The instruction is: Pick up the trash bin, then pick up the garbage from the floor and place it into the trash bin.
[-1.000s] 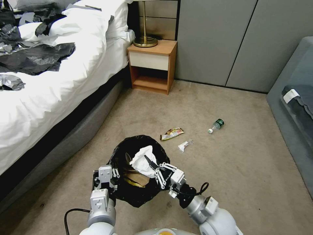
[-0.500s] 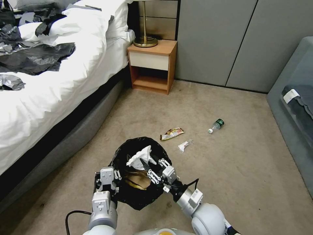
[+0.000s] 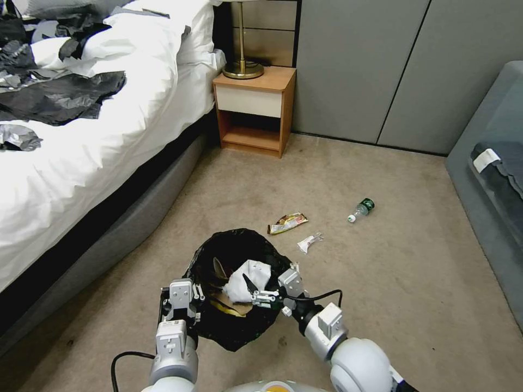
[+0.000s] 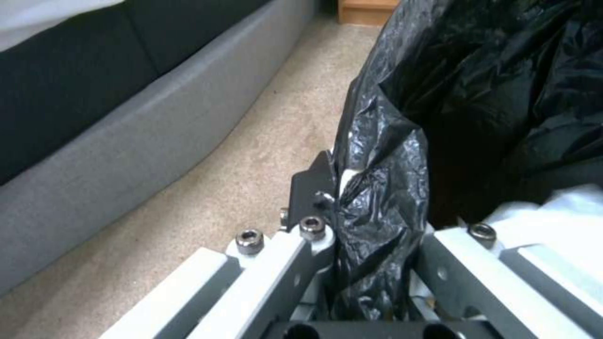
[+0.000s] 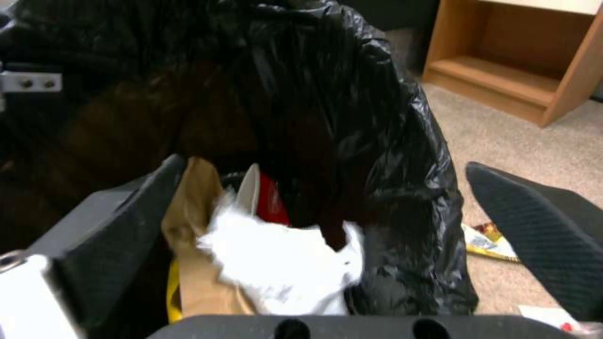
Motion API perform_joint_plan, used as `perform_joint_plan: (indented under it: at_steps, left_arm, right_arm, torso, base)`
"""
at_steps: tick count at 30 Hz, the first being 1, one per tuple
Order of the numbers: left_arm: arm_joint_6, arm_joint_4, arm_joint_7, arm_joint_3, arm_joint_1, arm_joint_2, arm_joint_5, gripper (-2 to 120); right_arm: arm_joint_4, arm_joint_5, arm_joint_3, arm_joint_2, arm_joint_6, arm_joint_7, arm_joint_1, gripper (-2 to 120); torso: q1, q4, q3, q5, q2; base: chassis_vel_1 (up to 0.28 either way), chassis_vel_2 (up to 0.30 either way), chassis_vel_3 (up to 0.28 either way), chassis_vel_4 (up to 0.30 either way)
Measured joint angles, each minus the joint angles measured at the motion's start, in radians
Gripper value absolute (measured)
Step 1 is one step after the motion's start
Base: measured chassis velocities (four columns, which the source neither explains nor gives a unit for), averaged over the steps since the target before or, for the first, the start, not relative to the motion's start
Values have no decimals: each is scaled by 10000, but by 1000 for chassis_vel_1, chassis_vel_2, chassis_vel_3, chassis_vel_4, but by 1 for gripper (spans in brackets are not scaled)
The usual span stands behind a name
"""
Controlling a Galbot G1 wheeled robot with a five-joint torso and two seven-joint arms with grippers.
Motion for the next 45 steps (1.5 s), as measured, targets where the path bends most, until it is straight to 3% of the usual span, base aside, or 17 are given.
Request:
perform_joint_plan:
  at_steps: [9,15,22,27,28,29,30,37,45]
  left_arm:
    - [-2,4,10,35,-6,-3,7,3]
    - [-3,4,13,14,-7,24,-8,3]
    - [-3,121,25,-159,-188,79,-161,3]
    - [11,128,23,-215,-266,99,-246,3]
    - [21,128,21,-249,-292,104,-294,3]
    - [44,124,2,-347,-352,122,-430,3]
    - [51,117,0,-354,-361,123,-440,3]
    - [63,36,-4,-382,-333,120,-460,3]
    - [64,-59,-14,-395,-220,120,-464,3]
  right_arm:
    - [160,6,109,-530,-290,-581,-135,114]
    - [524,-183,343,-540,176,-707,-255,112]
    - [1833,-1095,1243,610,2679,-41,-826,100]
    - [2138,-1202,1621,1066,3231,478,-1186,100]
    - [2230,-1260,1853,1309,3437,833,-1414,100]
    - [2028,-1320,2759,2015,4475,1568,-2353,100]
    - [1865,-1317,2968,2150,4777,1635,-2565,100]
    - [1093,-1345,3692,2512,5645,1674,-3124,100]
    - [520,-1066,3991,2664,6006,1668,-3479,100]
  torso:
    - [0,0,0,1,0]
    - [0,1,0,0,0]
    - [0,1,0,-1,0]
    - [0,1,0,-1,0]
    - [0,0,0,-2,0]
    - [0,-2,0,-2,0]
    - [-1,-1,0,1,0]
    - [0,0,0,1,0]
    - [0,0,0,0,0]
  base:
    - [0,0,0,0]
    - [0,0,0,0]
    - [0,0,0,0]
    - [0,0,0,0]
    - [0,0,0,0]
    - [0,0,0,0]
    - [0,0,0,0]
    - [0,0,0,0]
    - [0,0,0,0]
